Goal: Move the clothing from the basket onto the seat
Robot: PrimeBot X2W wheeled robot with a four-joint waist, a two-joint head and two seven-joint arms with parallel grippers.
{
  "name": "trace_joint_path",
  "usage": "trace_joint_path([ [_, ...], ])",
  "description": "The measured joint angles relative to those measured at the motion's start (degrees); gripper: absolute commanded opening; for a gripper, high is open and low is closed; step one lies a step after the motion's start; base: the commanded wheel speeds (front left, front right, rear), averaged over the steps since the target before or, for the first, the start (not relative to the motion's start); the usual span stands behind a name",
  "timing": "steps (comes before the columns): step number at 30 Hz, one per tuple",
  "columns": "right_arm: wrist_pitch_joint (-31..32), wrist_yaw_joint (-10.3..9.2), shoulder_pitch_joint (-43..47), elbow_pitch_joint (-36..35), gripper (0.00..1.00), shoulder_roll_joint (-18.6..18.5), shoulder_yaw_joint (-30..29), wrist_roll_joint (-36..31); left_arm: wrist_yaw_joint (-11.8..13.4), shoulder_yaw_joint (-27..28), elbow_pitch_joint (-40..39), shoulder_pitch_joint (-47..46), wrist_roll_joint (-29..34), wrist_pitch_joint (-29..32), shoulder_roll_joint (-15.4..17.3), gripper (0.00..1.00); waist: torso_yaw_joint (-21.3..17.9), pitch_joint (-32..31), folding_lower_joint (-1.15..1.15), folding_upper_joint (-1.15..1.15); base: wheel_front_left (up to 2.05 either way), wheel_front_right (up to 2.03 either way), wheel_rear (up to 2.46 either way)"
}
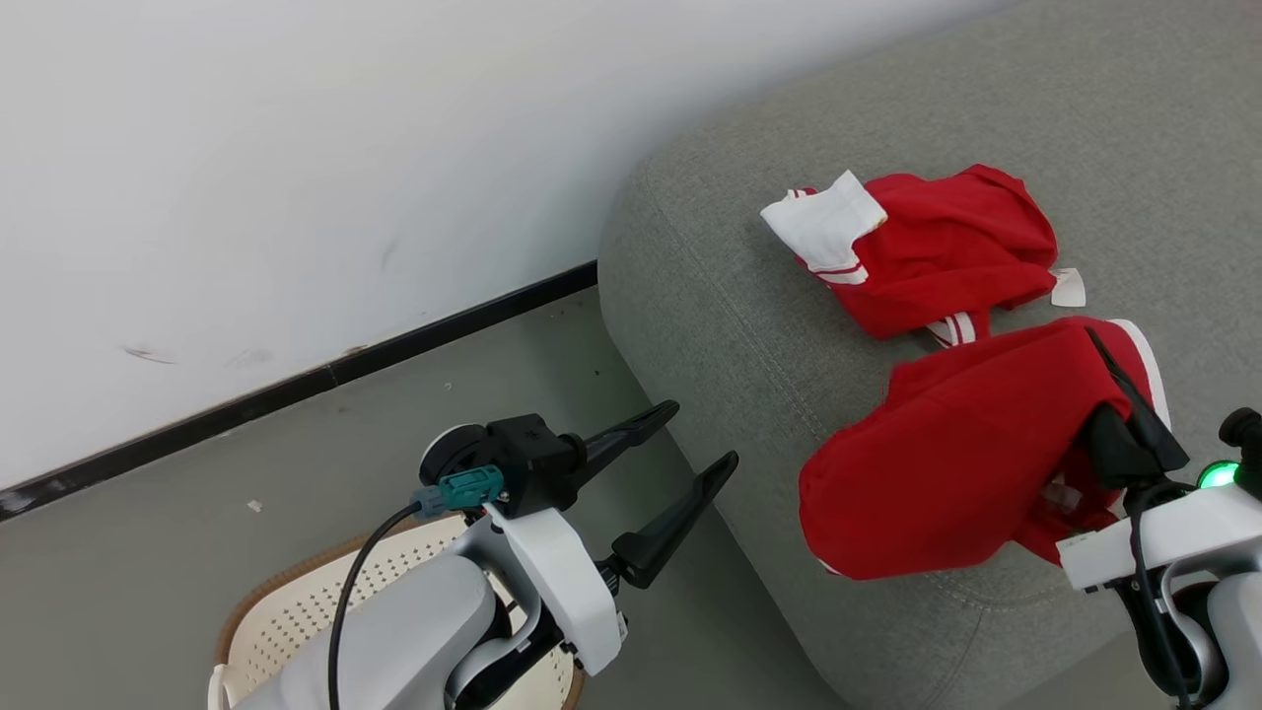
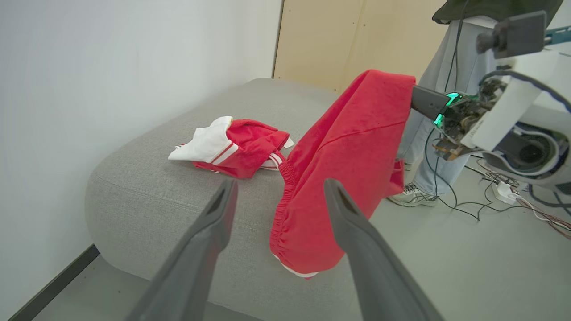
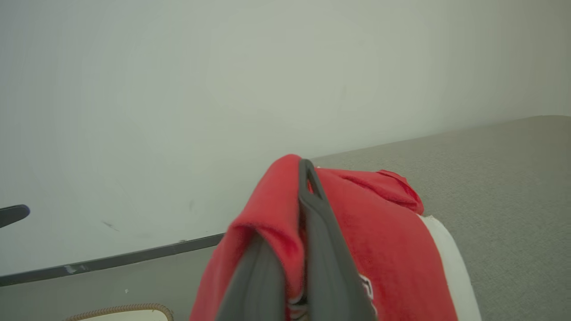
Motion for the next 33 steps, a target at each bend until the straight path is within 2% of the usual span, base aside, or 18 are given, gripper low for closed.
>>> trace_joint_path([
  [11, 0.0, 0.0, -2.8, -1.5, 0.0, -0.4, -0.5, 1.8, 1.0, 0.6, -1.4, 0.0, 0.1, 0.0, 1.2, 1.0, -1.8, 1.7, 0.0, 0.0, 0.0, 0.0, 0.0],
  [17, 0.0, 0.0, -6.3, -1.6, 0.0, -2.6, -2.2, 2.3, 1.3, 0.8, -2.3, 0.0, 0.1, 0.1, 1.8, 1.0, -1.6, 2.7, 0.0, 0.0, 0.0, 0.0, 0.0],
  [23, 0.0, 0.0, -9.4, -0.9, 0.0, -3.8, -5.2, 5.9, 1.6, 1.0, -3.0, 0.0, 0.1, 0.5, 2.4, 1.0, -1.2, 3.8, 0.0, 0.0, 0.0, 0.0, 0.0],
  [33, 0.0, 0.0, -14.2, 4.8, 0.0, -7.2, -10.3, 9.8, 2.1, 1.1, -4.7, 0.0, 0.1, 1.6, 3.8, 1.0, -0.1, 6.0, 0.0, 0.0, 0.0, 0.0, 0.0],
])
